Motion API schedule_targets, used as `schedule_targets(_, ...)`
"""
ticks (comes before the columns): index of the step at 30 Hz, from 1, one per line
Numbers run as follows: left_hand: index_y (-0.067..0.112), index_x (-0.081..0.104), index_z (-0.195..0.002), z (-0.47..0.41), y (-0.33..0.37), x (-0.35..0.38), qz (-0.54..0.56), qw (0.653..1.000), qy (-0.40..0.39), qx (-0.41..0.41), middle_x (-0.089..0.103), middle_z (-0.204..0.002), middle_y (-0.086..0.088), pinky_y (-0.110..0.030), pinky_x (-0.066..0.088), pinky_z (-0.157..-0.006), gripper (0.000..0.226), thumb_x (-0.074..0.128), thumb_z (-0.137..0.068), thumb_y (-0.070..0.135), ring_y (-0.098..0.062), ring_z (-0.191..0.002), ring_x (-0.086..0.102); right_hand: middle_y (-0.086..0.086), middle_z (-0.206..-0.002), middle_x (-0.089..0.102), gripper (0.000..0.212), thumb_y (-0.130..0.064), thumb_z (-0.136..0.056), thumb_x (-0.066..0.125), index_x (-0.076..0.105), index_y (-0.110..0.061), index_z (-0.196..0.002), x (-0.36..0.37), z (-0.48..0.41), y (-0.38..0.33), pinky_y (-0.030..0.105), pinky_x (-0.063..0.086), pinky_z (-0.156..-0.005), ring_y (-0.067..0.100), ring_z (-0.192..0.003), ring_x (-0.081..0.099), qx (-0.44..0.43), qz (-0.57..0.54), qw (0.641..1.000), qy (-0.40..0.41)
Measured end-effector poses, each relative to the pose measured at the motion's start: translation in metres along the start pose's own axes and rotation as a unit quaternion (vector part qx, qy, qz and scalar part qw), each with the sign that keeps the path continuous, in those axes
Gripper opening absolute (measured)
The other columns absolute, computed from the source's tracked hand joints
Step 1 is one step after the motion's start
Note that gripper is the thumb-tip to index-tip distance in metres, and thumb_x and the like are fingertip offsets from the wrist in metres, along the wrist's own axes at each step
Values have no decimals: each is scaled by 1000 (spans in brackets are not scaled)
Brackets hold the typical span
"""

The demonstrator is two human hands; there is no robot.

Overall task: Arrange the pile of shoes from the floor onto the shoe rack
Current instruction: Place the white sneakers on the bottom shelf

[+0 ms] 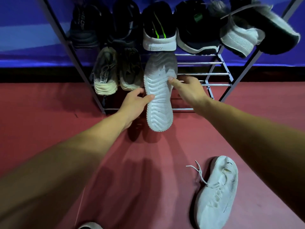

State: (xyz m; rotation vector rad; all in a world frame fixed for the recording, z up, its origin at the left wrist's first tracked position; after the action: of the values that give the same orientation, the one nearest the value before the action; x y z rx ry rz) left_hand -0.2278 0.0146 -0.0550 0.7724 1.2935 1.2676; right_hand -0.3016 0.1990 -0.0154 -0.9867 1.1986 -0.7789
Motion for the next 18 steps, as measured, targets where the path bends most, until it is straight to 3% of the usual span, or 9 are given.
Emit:
schedule_targets(3, 22, 70, -116, -8, 5, -1, 27, 999, 44, -7, 73, -107, 4, -19, 45, -69, 32, 67, -91, 41, -5, -84, 62, -11, -89, 75, 29, -43, -87, 70, 73, -21, -106, 5, 12, 17, 25, 54, -74, 4, -79, 70, 3, 20, 998, -53)
schedule_targets(6, 29, 75, -95, -13, 6, -1, 37, 997, 64, -4, 75, -85, 15, -18, 45, -60, 15, 68, -90, 42, 1, -69, 62, -1, -86, 74, 18, -34, -90, 73, 75, -19, -99, 9, 22, 30, 15, 50, -63, 1, -68, 64, 13, 1, 994, -104)
schedule_targets(8, 34, 73, -86, -16, 8, -2, 44, 996, 74, 2, 75, -81, 16, -17, 46, -59, 9, 70, -88, 42, 2, -68, 64, 0, -89, 75, 17, -28, -91, 73, 76, -17, -104, 8, 21, 30, 10, 49, -61, 0, -69, 65, 15, -22, 993, -116)
schedule_targets(9, 34, 72, -89, -17, 10, -2, 51, 995, 83, 1, 75, -84, 14, -17, 47, -58, 9, 72, -86, 43, -1, -71, 65, -3, -91, 76, 19, -25, -91, 72, 75, -18, -108, 8, 21, 28, 10, 50, -62, -1, -71, 67, 17, -38, 992, -122)
schedule_targets(12, 22, 61, -114, -21, 18, -3, 85, 992, 94, -24, 72, -98, 5, -23, 48, -61, 48, 78, -76, 46, -6, -78, 65, -8, -101, 78, 21, -21, -93, 67, 75, -22, -113, 6, 16, 22, 16, 53, -77, 5, -91, 73, 33, -68, 991, -108)
schedule_targets(13, 20, 60, -114, -23, 20, -4, 92, 991, 90, -29, 72, -101, 3, -25, 48, -64, 51, 79, -74, 45, -8, -83, 66, -8, -100, 78, 18, -22, -94, 66, 75, -21, -109, 5, 14, 21, 16, 53, -78, 5, -92, 73, 37, -71, 992, -95)
schedule_targets(16, 26, 64, -122, -24, 23, 0, 59, 998, 20, -29, 74, -108, 5, -27, 45, -70, 48, 74, -76, 36, -12, -100, 66, -16, -77, 75, 12, -24, -94, 67, 75, -19, -100, 2, 8, 18, 10, 49, -60, -8, -67, 66, 39, -78, 995, -58)
schedule_targets(18, 37, 59, -132, -23, 24, 3, 25, 999, -24, -30, 73, -113, 9, -28, 42, -70, 53, 71, -81, 37, -12, -101, 64, -21, -65, 69, 16, -22, -96, 66, 76, -14, -105, 5, 3, 16, 5, 43, -52, -12, -55, 61, 39, -93, 994, -40)
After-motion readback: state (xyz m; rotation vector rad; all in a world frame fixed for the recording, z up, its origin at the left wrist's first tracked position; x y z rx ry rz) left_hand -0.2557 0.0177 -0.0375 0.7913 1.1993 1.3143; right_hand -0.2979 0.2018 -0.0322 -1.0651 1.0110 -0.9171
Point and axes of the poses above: each hand's wrist, its own z-axis away from the middle knuckle, its own x-axis out of the palm, y = z × x, the point moved 6 cm from there along -z, towards the middle knuckle
